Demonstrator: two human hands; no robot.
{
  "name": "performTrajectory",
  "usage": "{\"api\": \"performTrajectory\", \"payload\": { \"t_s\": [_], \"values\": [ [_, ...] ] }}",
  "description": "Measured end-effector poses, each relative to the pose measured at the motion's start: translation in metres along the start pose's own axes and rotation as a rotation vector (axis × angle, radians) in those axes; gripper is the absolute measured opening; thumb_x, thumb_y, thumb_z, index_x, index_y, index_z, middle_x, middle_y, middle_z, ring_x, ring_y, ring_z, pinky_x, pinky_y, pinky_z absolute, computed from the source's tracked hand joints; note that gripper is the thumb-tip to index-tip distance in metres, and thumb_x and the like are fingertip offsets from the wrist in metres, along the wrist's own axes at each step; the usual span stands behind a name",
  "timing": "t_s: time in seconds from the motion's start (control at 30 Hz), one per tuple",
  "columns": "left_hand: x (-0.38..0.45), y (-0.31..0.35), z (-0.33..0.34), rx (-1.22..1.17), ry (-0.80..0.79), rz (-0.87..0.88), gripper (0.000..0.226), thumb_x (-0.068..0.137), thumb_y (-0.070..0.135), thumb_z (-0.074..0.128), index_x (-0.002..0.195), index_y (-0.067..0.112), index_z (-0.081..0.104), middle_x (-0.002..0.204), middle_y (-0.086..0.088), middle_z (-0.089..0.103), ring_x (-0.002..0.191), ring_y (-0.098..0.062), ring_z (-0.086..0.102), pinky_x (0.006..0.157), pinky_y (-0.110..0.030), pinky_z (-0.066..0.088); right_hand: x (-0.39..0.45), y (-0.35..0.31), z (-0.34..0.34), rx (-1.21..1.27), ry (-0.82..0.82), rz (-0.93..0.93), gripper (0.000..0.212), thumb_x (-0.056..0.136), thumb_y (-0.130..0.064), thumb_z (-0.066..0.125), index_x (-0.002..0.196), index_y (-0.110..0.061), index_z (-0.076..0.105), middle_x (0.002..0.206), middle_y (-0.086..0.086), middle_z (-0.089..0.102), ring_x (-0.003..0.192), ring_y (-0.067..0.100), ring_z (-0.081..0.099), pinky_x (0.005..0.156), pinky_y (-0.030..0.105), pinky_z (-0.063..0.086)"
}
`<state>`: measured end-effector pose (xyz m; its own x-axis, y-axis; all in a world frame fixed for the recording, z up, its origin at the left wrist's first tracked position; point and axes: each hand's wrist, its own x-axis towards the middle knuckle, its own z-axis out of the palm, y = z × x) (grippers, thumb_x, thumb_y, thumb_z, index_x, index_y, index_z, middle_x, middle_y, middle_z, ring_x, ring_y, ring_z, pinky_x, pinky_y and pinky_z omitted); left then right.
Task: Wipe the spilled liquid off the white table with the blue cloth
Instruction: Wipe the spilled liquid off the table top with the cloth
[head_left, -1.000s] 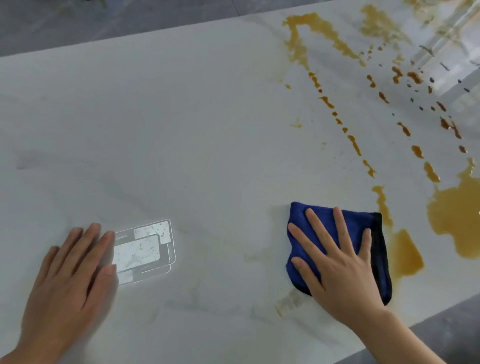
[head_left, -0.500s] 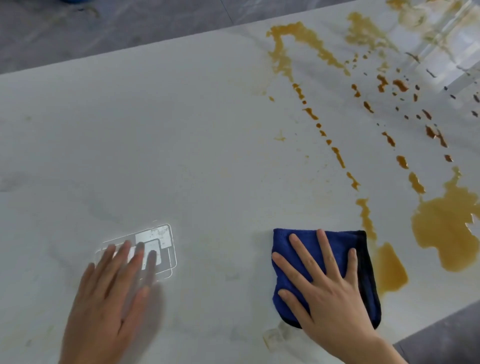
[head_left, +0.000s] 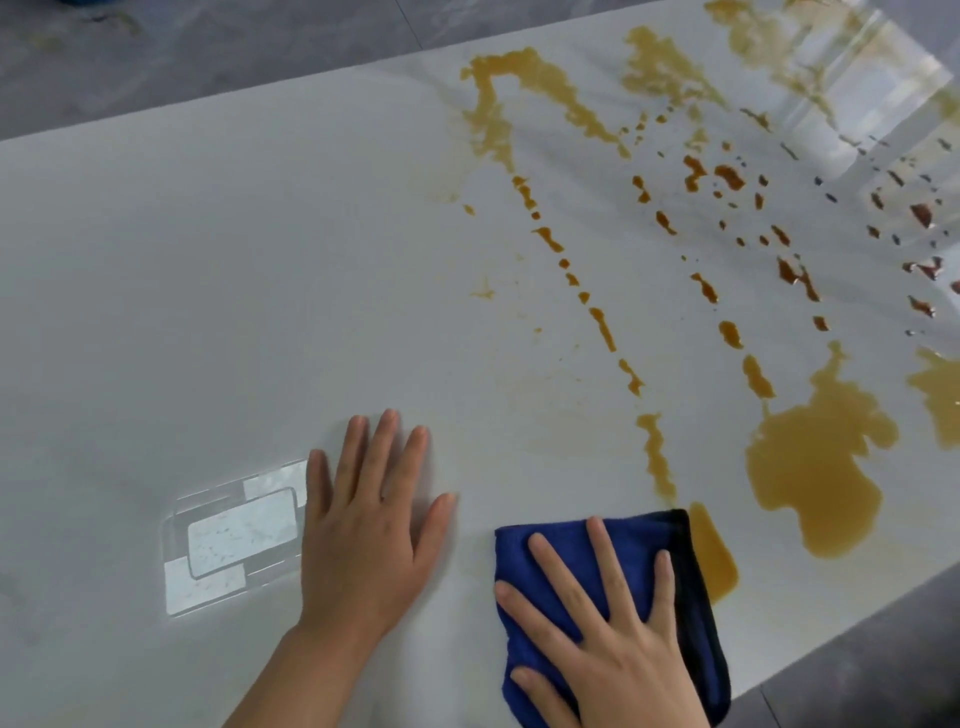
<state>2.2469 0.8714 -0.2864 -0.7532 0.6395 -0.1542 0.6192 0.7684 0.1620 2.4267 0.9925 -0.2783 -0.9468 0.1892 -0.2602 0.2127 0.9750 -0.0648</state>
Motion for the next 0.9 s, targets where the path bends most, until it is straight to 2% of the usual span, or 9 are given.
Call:
{"api": "performTrajectory", "payload": {
  "t_s": [0.1,0.23,0.37,0.47,0.5,0.6,0.73,0.83,0.9],
  "values": [
    [0.000,0.001,0.003,0.016,-0.004,-0.013,0.066,0.091,0.056,0.015,0.138,0.019,0.041,0.147,-0.007,0.037,0.139,-0.028,0.026,0.110,-0.051,0.020,0.006,0.004,0.000,0.023,0.032,-0.037,0.056,0.083,-0.067,0.033,0.135,-0.046,0.036,0.148,-0.006,0.031,0.138,0.038,0.015,0.096,0.070,0.014],
    [0.000,0.001,0.003,0.017,0.001,-0.019,0.068,0.090,0.058,0.013,0.138,0.019,0.042,0.147,-0.006,0.037,0.139,-0.026,0.025,0.111,-0.050,0.019,0.035,0.019,-0.010,0.052,0.062,-0.036,0.051,0.090,-0.061,0.022,0.137,-0.045,0.033,0.151,-0.008,0.030,0.139,0.037,0.021,0.097,0.074,0.018],
    [-0.001,0.001,0.002,0.005,0.009,-0.026,0.069,0.090,0.060,0.013,0.136,0.020,0.044,0.146,-0.005,0.039,0.139,-0.025,0.028,0.112,-0.047,0.017,0.059,0.068,-0.021,0.006,0.043,0.148,0.053,0.092,-0.057,0.014,0.140,-0.042,0.031,0.152,-0.007,0.028,0.140,0.036,0.019,0.097,0.074,0.020],
    [0.000,0.002,0.001,-0.010,0.013,-0.019,0.069,0.090,0.060,0.014,0.135,0.020,0.047,0.145,-0.006,0.041,0.137,-0.026,0.032,0.111,-0.044,0.014,0.034,0.099,-0.017,0.041,0.004,0.336,0.055,0.091,-0.059,0.004,0.143,-0.043,0.016,0.154,-0.006,0.019,0.143,0.033,0.007,0.099,0.075,0.017],
    [0.000,0.002,0.001,-0.014,0.014,-0.019,0.068,0.090,0.060,0.014,0.134,0.019,0.047,0.145,-0.006,0.041,0.137,-0.026,0.032,0.111,-0.044,0.013,0.020,0.099,-0.014,0.055,0.011,0.363,0.056,0.092,-0.059,0.004,0.143,-0.042,0.019,0.153,-0.004,0.021,0.142,0.034,0.008,0.098,0.076,0.019],
    [0.000,0.002,0.001,-0.030,0.013,-0.023,0.068,0.090,0.059,0.014,0.134,0.019,0.047,0.145,-0.007,0.041,0.137,-0.026,0.031,0.110,-0.045,0.014,-0.018,0.069,-0.003,0.103,-0.006,0.282,0.055,0.091,-0.060,0.012,0.135,-0.039,0.037,0.152,0.000,0.028,0.139,0.039,0.017,0.094,0.075,0.022],
    [-0.001,0.002,0.001,-0.022,0.003,-0.030,0.069,0.090,0.058,0.014,0.134,0.017,0.047,0.144,-0.009,0.042,0.136,-0.027,0.032,0.109,-0.051,0.021,-0.012,0.028,0.001,0.050,-0.043,0.052,0.056,0.080,-0.065,0.037,0.133,-0.045,0.040,0.147,-0.003,0.037,0.136,0.041,0.022,0.095,0.070,0.018],
    [0.002,0.002,0.000,-0.006,-0.004,-0.018,0.068,0.091,0.057,0.014,0.134,0.016,0.047,0.144,-0.009,0.042,0.136,-0.028,0.032,0.108,-0.054,0.025,0.024,0.036,-0.008,0.064,0.016,0.055,0.051,0.089,-0.062,0.027,0.137,-0.047,0.033,0.150,-0.008,0.030,0.138,0.036,0.021,0.098,0.073,0.019],
    [0.002,0.002,0.001,-0.002,-0.002,-0.016,0.068,0.091,0.057,0.014,0.134,0.017,0.047,0.144,-0.008,0.042,0.136,-0.027,0.032,0.108,-0.053,0.025,0.044,0.060,-0.013,0.030,0.023,0.144,0.051,0.091,-0.060,0.015,0.140,-0.047,0.025,0.153,-0.011,0.021,0.141,0.033,0.016,0.100,0.072,0.017]
  ]
}}
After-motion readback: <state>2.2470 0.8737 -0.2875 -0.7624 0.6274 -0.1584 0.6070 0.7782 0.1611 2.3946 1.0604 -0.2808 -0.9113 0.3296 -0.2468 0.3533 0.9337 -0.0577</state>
